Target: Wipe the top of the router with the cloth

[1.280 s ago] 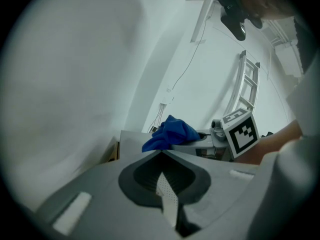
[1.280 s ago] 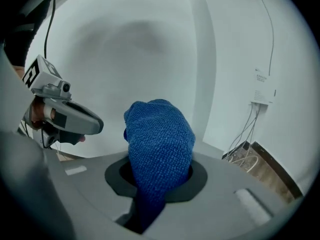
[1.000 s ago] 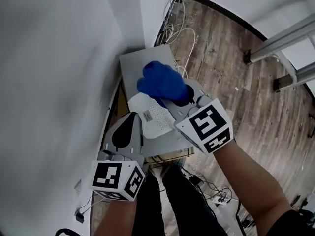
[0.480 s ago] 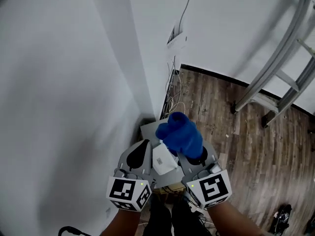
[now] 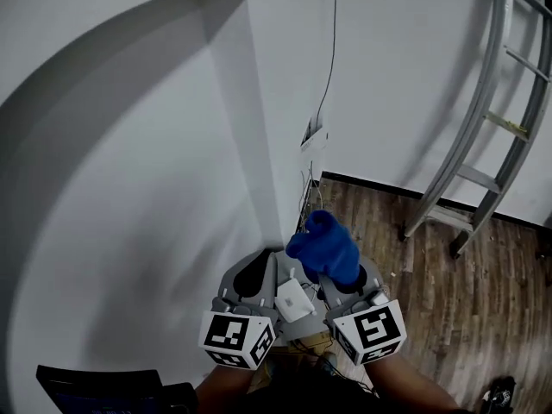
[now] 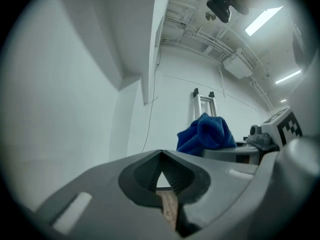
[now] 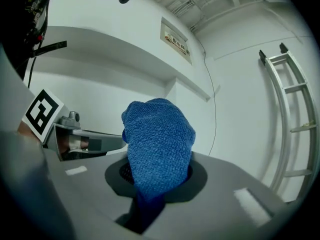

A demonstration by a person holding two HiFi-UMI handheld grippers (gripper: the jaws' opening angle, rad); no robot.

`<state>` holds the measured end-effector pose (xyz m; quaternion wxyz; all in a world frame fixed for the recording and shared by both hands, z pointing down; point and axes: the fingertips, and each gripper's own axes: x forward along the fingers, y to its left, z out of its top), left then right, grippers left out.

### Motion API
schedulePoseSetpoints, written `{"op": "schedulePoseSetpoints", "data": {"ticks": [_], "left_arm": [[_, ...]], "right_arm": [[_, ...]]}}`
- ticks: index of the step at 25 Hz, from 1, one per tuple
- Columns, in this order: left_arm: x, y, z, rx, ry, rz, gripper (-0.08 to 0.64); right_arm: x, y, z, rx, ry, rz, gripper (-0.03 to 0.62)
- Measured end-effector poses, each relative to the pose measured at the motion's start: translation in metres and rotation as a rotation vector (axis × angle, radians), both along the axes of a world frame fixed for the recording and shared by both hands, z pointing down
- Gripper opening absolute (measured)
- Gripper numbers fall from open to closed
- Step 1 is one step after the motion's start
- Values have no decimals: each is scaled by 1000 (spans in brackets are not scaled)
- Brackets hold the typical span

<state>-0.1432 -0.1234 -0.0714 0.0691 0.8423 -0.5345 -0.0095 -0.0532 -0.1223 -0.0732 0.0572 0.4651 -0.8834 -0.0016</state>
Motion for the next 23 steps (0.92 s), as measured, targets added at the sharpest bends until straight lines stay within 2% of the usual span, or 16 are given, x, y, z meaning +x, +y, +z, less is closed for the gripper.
{"op": "schedulePoseSetpoints", "data": {"ticks": [4,10,15,23], "left_arm": [[8,11,-1,-5,11,21,0],[-13,15,-18,24,8,14,0],[-16,15,-16,25,25,39,0],[-32,17,-18,22,32,43,0]], "right_arm": [[9,16,5,-22,1,31,94],[-3,18,-8,7,-1,61,94],[-8,19,-12,20,16,83,92],[-39,24,-14,24,22,49,92]]}}
